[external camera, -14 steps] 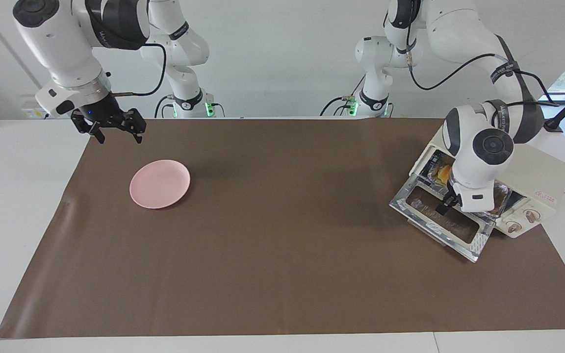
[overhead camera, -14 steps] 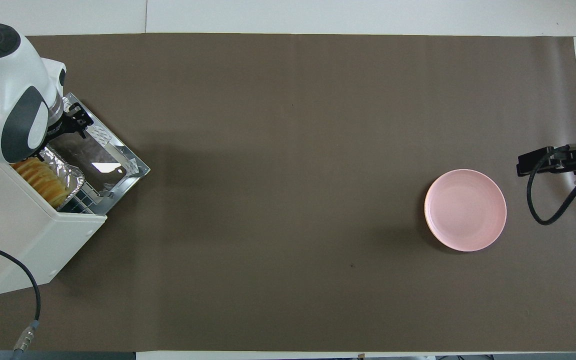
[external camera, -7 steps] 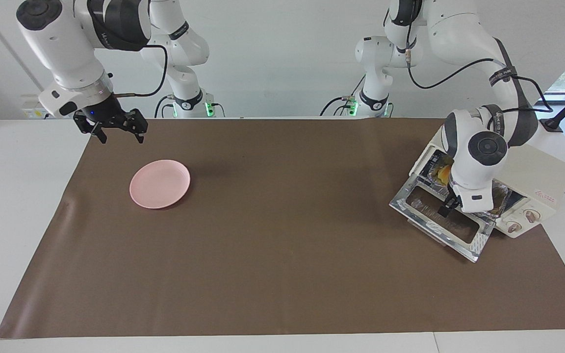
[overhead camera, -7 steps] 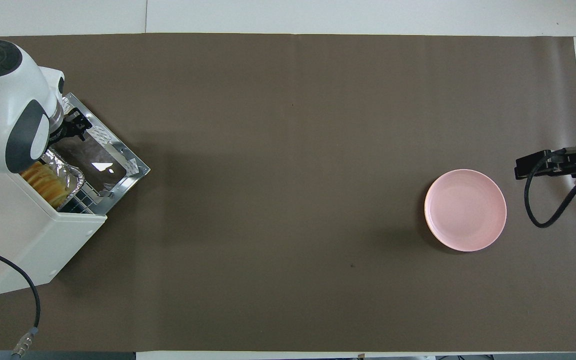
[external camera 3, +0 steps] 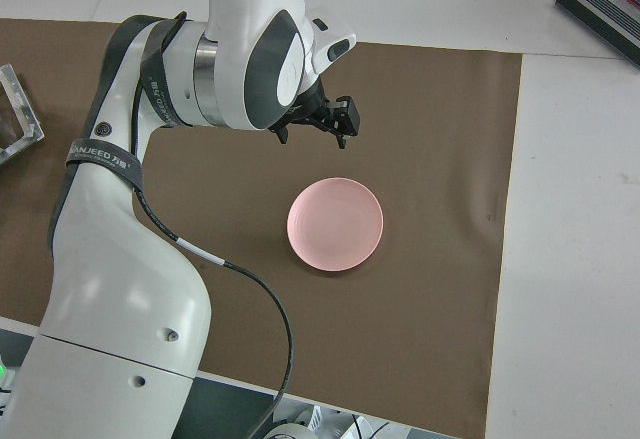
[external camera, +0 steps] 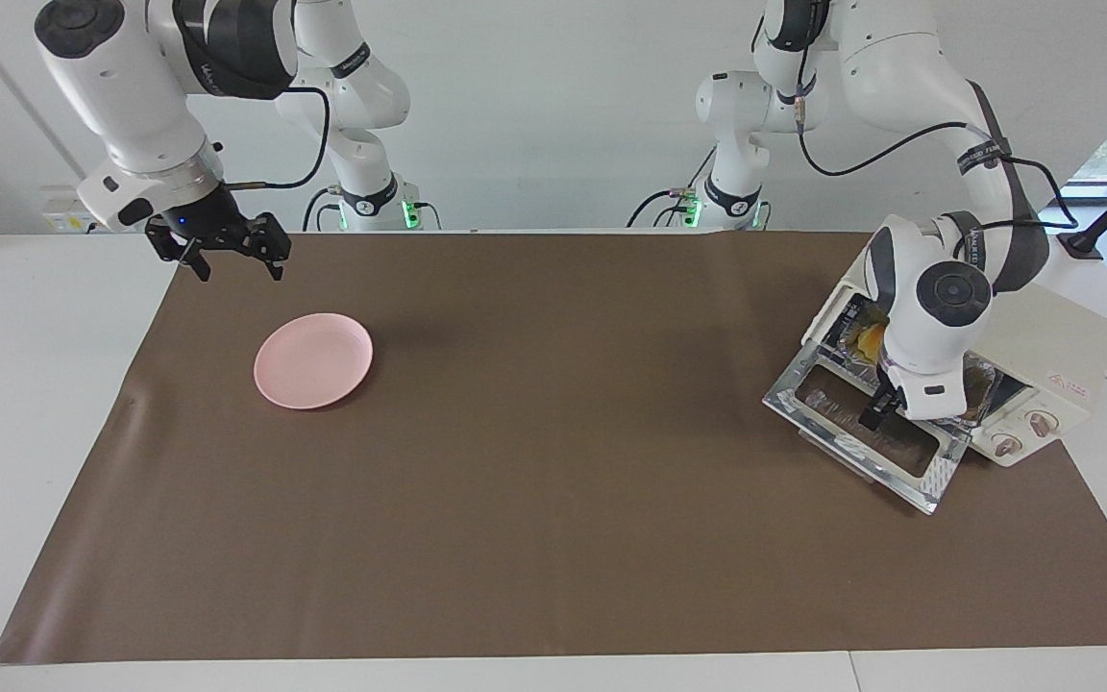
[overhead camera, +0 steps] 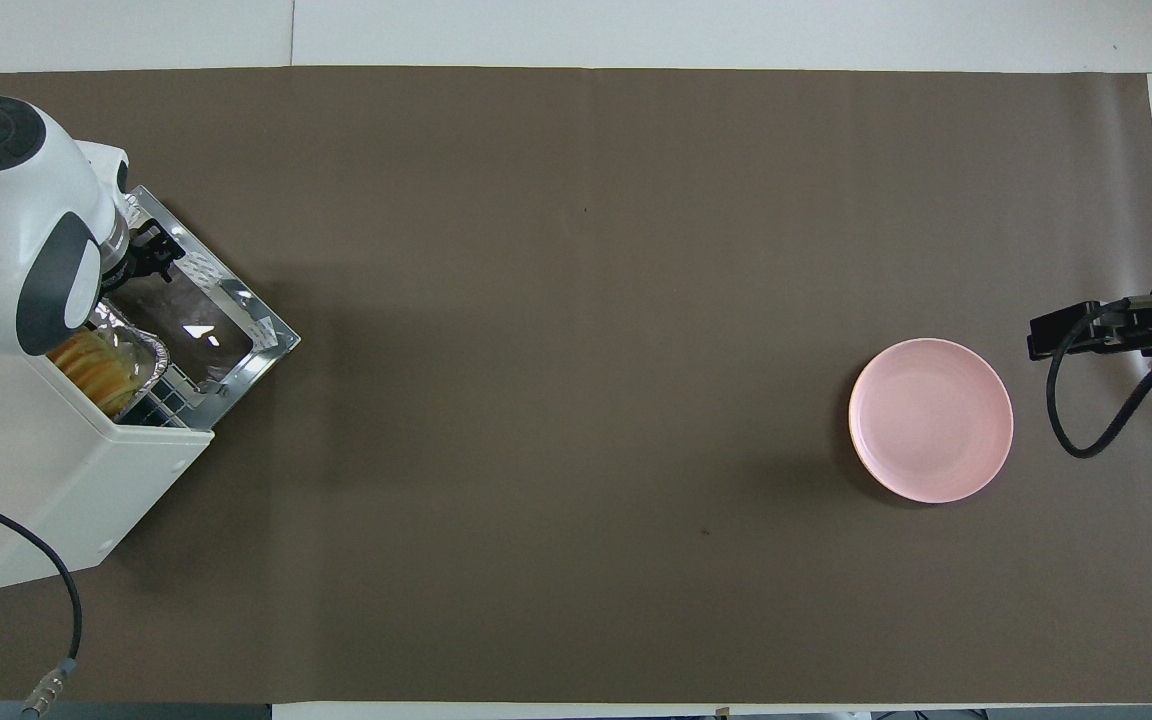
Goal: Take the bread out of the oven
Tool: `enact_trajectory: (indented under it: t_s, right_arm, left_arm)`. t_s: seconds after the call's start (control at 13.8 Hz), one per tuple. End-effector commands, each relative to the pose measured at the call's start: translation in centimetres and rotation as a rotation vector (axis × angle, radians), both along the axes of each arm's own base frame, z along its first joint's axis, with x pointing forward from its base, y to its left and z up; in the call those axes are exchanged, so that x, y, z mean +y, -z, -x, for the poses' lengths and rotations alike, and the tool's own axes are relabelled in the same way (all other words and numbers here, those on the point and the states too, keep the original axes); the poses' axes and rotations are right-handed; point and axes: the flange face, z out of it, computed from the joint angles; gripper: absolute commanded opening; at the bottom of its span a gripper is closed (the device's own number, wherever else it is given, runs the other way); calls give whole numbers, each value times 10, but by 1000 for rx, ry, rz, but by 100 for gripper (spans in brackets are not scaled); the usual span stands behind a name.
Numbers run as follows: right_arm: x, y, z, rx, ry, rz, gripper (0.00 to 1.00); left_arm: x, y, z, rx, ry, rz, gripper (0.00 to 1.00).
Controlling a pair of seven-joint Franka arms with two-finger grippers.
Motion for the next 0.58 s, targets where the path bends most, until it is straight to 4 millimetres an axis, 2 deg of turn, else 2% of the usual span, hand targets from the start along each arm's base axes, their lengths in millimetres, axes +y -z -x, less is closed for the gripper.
enact_trajectory:
  t_s: [0.0, 0.07, 0.29, 0.51]
  right_arm:
    - [3, 0, 9, -17, 7, 3, 100]
    - [4, 0, 9, -17, 6, 2, 100]
    - [4, 0, 9, -17, 6, 2, 100]
    - [3, -1, 8, -19, 3, 1, 100]
  left_arm:
    - [1, 4, 9, -22, -23, -13, 100]
    - [0, 5, 10, -20, -22, -13, 95]
    - [1, 4, 10, -16, -16, -20, 69]
    - [-2, 3, 11, -4, 20, -40, 61]
